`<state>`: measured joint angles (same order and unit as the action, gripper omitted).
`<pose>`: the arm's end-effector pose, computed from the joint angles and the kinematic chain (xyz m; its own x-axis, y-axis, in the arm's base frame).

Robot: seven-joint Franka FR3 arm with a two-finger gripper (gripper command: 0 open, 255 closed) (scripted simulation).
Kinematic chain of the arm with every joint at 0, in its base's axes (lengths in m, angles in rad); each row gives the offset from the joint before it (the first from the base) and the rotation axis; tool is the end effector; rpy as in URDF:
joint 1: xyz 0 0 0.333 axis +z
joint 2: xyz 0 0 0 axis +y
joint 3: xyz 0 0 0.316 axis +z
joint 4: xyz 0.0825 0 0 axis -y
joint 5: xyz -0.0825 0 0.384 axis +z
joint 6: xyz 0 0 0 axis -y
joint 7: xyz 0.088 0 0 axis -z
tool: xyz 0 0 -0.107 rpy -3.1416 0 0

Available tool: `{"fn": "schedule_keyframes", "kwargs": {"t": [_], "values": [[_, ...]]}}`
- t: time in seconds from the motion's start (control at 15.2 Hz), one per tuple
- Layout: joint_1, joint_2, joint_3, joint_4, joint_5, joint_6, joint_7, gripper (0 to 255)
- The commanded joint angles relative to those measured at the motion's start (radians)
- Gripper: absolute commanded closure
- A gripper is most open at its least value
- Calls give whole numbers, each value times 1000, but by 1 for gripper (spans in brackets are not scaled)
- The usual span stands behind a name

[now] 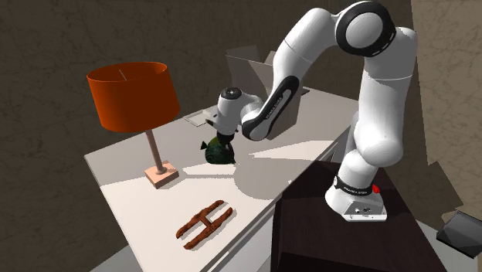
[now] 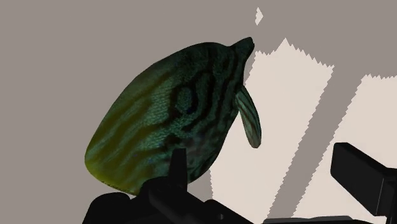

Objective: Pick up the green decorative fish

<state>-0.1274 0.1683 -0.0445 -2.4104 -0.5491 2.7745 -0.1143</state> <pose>0.5070 -0.0651 0.2586 0.8962 0.4355 0.0846 0.3947 -0.8697 0.2965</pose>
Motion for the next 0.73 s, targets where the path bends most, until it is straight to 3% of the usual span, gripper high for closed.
{"fn": "schedule_keyframes", "kwargs": {"t": [0.0, 0.4, 0.46, 0.66], "values": [[5, 29, -11, 5, -31, 25, 26, 0], [22, 91, -38, 15, -90, 75, 85, 0], [21, 90, -37, 17, -86, 72, 82, 255], [21, 89, -37, 16, -87, 73, 83, 255]]}}
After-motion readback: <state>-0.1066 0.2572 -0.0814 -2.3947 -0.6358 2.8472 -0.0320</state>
